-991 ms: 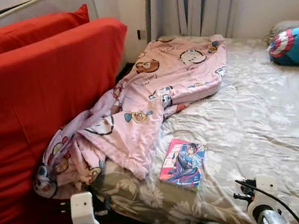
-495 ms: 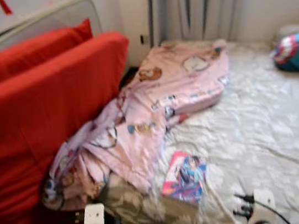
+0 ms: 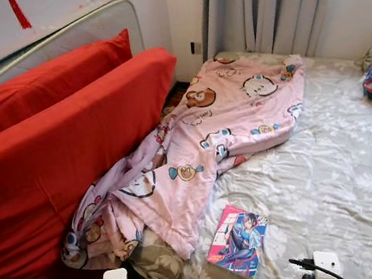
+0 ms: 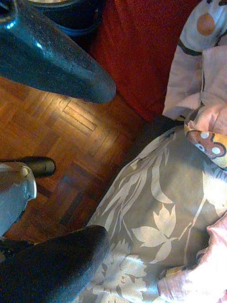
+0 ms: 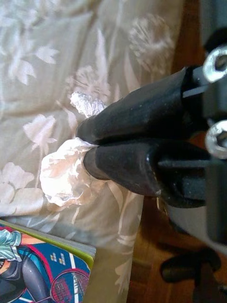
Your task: Clean up the room
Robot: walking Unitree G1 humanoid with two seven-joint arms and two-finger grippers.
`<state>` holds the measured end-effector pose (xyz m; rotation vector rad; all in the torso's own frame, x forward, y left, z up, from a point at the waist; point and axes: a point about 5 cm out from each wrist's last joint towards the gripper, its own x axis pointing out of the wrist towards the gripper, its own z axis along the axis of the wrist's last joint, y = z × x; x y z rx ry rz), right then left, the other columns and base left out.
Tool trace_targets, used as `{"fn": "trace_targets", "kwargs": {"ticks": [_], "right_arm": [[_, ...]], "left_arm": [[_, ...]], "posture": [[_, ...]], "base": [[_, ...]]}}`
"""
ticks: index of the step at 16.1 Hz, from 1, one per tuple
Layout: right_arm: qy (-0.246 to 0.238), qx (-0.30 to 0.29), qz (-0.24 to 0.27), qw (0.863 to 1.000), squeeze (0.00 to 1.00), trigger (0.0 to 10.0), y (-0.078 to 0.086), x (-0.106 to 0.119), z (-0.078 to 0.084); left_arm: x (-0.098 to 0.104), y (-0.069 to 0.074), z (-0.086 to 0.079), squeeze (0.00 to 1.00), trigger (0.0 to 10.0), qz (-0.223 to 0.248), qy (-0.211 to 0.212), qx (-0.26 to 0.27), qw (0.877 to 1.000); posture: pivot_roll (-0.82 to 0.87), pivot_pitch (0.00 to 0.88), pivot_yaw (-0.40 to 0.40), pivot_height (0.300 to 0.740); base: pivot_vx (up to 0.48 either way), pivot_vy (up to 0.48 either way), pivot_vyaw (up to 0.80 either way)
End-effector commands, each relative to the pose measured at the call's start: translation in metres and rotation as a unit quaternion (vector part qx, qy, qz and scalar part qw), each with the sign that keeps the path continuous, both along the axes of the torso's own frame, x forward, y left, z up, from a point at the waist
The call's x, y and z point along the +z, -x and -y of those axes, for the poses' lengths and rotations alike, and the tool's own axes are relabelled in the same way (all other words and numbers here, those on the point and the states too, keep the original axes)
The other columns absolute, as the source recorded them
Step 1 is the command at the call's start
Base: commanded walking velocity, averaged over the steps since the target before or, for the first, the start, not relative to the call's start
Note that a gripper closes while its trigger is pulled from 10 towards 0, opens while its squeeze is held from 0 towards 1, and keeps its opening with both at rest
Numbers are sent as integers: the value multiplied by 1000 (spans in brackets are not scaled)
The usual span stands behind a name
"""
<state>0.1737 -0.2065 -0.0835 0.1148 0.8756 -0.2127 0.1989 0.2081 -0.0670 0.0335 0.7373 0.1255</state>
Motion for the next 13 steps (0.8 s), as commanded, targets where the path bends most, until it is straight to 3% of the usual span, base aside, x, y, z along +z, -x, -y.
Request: {"fn": "trace_targets", "kwargs": {"ticks": [1, 4, 6, 13], "right_arm": [[1, 5, -10, 1000, 0, 10000, 4, -2, 0], [13, 34, -16, 999, 0, 10000, 1, -2, -4], [23, 62, -21, 998, 0, 10000, 1, -3, -9], [25, 50, -30, 998, 0, 10000, 7, -5, -7]], "left_arm": [[-7, 11, -1, 0, 10000, -23, 3, 17, 1000], [-6, 10, 1, 0, 10000, -19, 4, 17, 1000], [-6, 10, 0, 0, 10000, -19, 2, 15, 1000], [-6, 10, -1, 0, 10000, -19, 1, 16, 1000]], "posture": [[-23, 0, -50, 740], [-17, 0, -54, 740], [-19, 0, -54, 740], [-28, 0, -45, 740]], "base": [[0, 0, 0], [0, 0, 0], [0, 0, 800], [0, 0, 800]]}}
